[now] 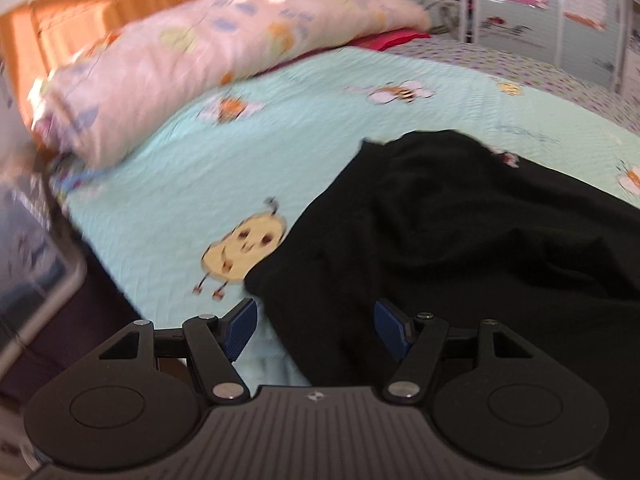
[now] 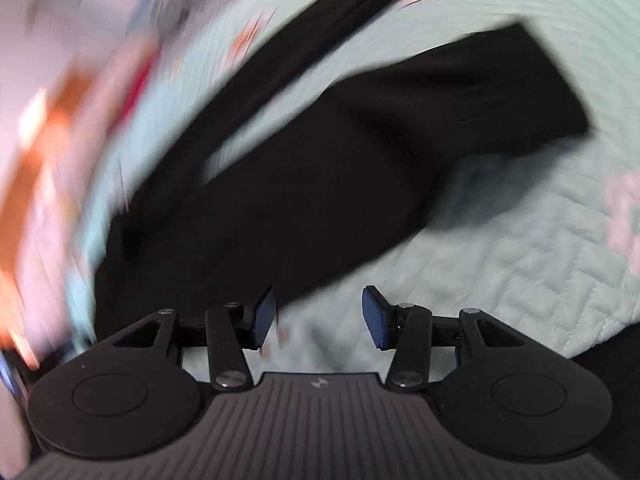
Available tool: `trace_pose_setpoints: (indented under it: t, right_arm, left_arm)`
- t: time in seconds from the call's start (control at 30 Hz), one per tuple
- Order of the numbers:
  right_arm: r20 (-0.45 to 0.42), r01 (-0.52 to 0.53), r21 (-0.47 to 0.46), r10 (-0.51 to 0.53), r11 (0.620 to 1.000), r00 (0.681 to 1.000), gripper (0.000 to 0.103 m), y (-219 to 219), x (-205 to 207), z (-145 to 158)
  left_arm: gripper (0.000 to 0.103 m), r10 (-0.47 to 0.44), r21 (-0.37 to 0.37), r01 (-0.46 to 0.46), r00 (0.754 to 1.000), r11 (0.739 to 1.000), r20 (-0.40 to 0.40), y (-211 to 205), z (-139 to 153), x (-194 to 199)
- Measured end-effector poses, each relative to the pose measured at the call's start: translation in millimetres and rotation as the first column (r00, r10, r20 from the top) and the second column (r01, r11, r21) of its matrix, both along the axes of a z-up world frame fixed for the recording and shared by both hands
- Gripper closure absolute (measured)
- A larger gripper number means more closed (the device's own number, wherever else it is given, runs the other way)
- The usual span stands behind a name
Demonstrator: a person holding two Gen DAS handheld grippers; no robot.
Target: Fold clothes
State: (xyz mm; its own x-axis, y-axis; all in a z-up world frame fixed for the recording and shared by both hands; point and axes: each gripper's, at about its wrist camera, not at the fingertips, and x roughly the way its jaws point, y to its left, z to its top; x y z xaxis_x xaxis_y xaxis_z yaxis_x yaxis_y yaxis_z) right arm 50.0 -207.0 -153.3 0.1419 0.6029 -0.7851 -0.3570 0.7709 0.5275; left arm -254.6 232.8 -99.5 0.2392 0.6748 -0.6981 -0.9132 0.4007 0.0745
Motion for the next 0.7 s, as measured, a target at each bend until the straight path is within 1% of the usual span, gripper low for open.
trace_pose_setpoints:
  t: [0.03, 0.07, 0.13, 0.17, 0.2, 0.23, 0.27, 0.3, 0.33, 0.37, 0.4, 0.43, 0.47, 0.5, 0.53, 0.57, 0.6, 0.63, 0.67, 0.7]
  right_arm:
    - [0.018, -0.077, -0.060, 0.078, 0.995, 0.997, 0.054, 13, -6, 7]
    - [0.053, -0.140, -0.123, 0.148, 0.982, 0.988, 0.055, 23, -13, 14]
    - [0.096, -0.221, -0.276, 0.255, 0.936, 0.962, 0.054, 36, -23, 23]
    - [0.093, -0.233, -0.342, 0.280, 0.910, 0.956, 0.054, 37, -25, 24]
    - [0.077, -0.236, -0.385, 0.286, 0.892, 0.955, 0.054, 35, -25, 26]
    - [0.059, -0.242, -0.381, 0.285, 0.892, 0.957, 0.055, 33, -25, 33]
    - [0.045, -0.255, -0.358, 0.289, 0.898, 0.956, 0.056, 32, -24, 41]
    - [0.054, -0.290, -0.265, 0.314, 0.920, 0.948, 0.056, 35, -26, 57]
    - [0.086, -0.330, -0.158, 0.346, 0.930, 0.934, 0.055, 44, -29, 76]
    - [0.147, -0.362, -0.062, 0.368, 0.930, 0.918, 0.054, 60, -33, 94]
    - [0.229, -0.381, 0.023, 0.366, 0.924, 0.902, 0.044, 81, -38, 111]
    - [0.316, -0.388, 0.097, 0.341, 0.917, 0.885, 0.028, 105, -42, 123]
    - [0.392, -0.399, 0.157, 0.314, 0.903, 0.864, 0.023, 132, -46, 129]
    - [0.452, -0.427, 0.195, 0.305, 0.883, 0.838, 0.023, 164, -49, 132]
    - [0.489, -0.460, 0.202, 0.318, 0.865, 0.813, 0.023, 201, -51, 130]
    - [0.509, -0.489, 0.183, 0.343, 0.853, 0.789, 0.023, 242, -52, 126]
    - [0.525, -0.518, 0.147, 0.377, 0.843, 0.763, 0.029, 285, -53, 119]
    - [0.539, -0.545, 0.093, 0.418, 0.833, 0.731, 0.053, 329, -52, 110]
    - [0.547, -0.571, 0.038, 0.461, 0.820, 0.699, 0.067, 373, -51, 101]
    - [0.542, -0.600, -0.018, 0.512, 0.800, 0.666, 0.076, 417, -47, 90]
  left_arm:
    - [0.035, 0.007, -0.006, -0.007, 1.000, 1.000, 0.019, 1, -2, -3]
    - [0.035, 0.006, -0.009, -0.006, 0.999, 1.000, 0.039, 1, -2, -5]
    - [0.035, 0.000, -0.003, 0.000, 0.996, 1.000, 0.086, 0, -5, -7]
    - [0.035, 0.000, 0.001, 0.000, 0.994, 1.000, 0.111, -1, -6, -8]
    - [0.035, 0.000, 0.006, 0.000, 0.991, 1.000, 0.135, -1, -7, -8]
    - [0.035, 0.001, 0.010, -0.002, 0.988, 1.000, 0.154, -1, -9, -8]
    - [0.035, 0.002, 0.014, -0.004, 0.985, 1.000, 0.172, -1, -12, -7]
    - [0.035, 0.003, 0.018, -0.006, 0.982, 1.000, 0.190, -1, -14, -6]
    - [0.035, 0.002, 0.018, -0.005, 0.978, 1.000, 0.207, 0, -16, -5]
    - [0.035, -0.002, 0.019, -0.002, 0.974, 1.000, 0.225, -1, -19, -4]
    - [0.035, -0.002, 0.026, -0.004, 0.970, 1.000, 0.243, -2, -22, -5]
    - [0.035, -0.001, 0.032, -0.007, 0.965, 0.999, 0.261, -4, -25, -5]
    - [0.035, -0.001, 0.044, -0.011, 0.961, 0.999, 0.276, -7, -29, -6]
    - [0.035, -0.004, 0.056, -0.013, 0.959, 0.998, 0.285, -11, -33, -7]
    - [0.035, -0.006, 0.067, -0.014, 0.956, 0.998, 0.293, -14, -37, -8]
    - [0.035, -0.006, 0.074, -0.018, 0.954, 0.997, 0.301, -15, -40, -10]
    - [0.035, -0.002, 0.078, -0.024, 0.949, 0.997, 0.317, -15, -42, -12]
    - [0.035, 0.002, 0.082, -0.030, 0.943, 0.996, 0.333, -15, -43, -14]
    - [0.035, 0.002, 0.085, -0.034, 0.936, 0.996, 0.352, -13, -43, -15]
    - [0.035, 0.003, 0.088, -0.038, 0.932, 0.995, 0.362, -12, -43, -16]
